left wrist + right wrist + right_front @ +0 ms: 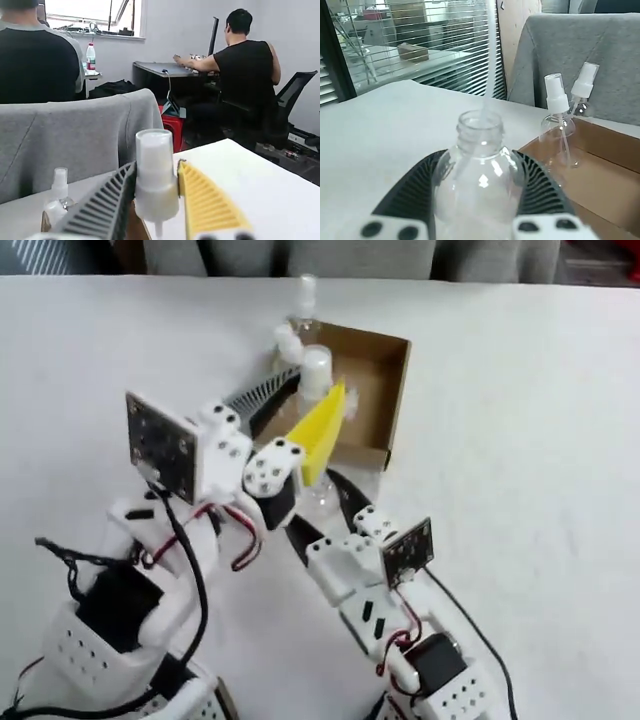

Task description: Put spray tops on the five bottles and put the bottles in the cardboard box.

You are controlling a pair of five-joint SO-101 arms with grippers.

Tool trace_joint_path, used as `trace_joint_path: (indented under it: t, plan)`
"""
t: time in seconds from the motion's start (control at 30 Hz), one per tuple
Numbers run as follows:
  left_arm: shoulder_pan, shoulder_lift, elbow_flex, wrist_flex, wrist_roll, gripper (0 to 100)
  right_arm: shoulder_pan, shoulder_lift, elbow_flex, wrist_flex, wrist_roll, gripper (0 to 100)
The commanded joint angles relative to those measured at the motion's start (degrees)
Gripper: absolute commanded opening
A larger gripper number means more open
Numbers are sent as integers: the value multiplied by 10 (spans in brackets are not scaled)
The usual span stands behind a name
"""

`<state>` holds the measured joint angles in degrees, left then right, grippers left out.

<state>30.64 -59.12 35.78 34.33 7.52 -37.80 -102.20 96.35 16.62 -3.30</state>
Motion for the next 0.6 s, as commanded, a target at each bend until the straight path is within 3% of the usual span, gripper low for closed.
trace_joint_path:
  t: [0.0,0.37,0.57]
  plan:
    - [-12,-30,21,-14,6,22,-3,-3,5,8,-5,16]
    - [-9,-119,167,-18,3,22,-3,-4,5,13,-5,16]
    - [44,-165,218,-19,3,23,-3,-3,5,13,-5,16]
